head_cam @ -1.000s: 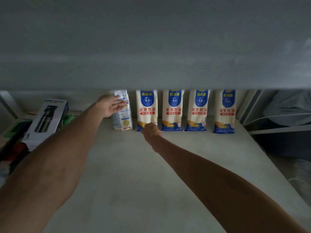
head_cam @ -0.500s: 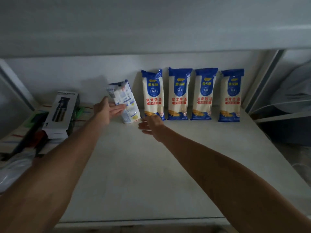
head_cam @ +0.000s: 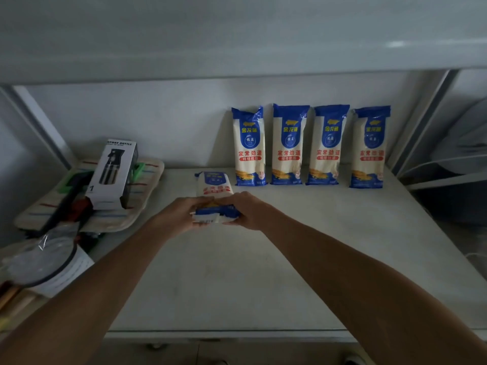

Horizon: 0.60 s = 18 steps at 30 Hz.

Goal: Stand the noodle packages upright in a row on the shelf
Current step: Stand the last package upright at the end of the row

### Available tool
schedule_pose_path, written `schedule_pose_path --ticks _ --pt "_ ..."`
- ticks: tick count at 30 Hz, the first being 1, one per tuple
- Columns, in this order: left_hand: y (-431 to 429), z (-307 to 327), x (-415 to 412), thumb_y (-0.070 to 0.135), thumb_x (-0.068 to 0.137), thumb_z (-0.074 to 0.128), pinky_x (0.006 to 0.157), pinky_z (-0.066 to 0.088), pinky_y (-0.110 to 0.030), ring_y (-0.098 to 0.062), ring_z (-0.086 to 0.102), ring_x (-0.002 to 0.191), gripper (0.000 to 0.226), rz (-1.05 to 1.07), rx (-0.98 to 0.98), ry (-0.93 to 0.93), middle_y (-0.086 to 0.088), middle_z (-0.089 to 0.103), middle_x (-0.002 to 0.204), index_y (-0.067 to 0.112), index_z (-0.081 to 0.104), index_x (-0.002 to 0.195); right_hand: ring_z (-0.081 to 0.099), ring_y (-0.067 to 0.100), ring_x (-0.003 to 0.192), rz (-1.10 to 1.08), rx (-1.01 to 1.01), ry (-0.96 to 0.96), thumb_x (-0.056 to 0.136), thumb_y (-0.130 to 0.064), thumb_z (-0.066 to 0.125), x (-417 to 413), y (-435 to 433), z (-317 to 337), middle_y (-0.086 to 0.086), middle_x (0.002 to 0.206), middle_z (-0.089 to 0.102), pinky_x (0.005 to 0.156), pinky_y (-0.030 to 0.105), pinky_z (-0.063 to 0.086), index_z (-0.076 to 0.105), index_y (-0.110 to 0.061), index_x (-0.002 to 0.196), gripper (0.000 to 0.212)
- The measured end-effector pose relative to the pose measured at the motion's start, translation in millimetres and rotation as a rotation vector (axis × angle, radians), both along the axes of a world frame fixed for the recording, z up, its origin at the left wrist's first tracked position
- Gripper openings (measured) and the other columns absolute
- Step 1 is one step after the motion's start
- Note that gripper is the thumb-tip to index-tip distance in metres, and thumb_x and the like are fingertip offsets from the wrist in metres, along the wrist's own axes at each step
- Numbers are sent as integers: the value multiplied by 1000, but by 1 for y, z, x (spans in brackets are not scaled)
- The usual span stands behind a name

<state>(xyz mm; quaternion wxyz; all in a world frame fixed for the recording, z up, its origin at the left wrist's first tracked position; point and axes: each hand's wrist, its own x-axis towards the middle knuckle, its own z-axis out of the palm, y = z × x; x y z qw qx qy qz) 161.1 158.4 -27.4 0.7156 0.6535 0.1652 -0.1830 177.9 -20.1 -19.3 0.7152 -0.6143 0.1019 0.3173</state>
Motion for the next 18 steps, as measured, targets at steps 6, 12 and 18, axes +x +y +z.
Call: schedule_pose_path --ticks 6,12,18 --pt "-3 -12 -14 -8 75 70 98 54 -52 -36 66 117 58 26 -97 -82 -16 70 124 5 57 130 66 28 106 26 -169 -243 86 -5 67 -14 2 -24 10 119 63 89 45 59 51 -13 121 40" --pt "-1 -2 -7 -12 66 66 94 55 -55 -39 68 110 62 124 -17 -277 -17 72 117 12 60 123 67 17 94 -30 -165 -435 85 -19 74 -17 7 -11 8 118 66 72 30 58 51 -15 125 46" --pt "4 8 -12 1 58 68 86 56 -48 -35 68 110 56 59 148 -332 -9 75 111 21 67 110 67 17 106 -20 -250 -574 82 -23 76 -21 7 -17 0 118 68 73 20 54 55 -17 127 51"
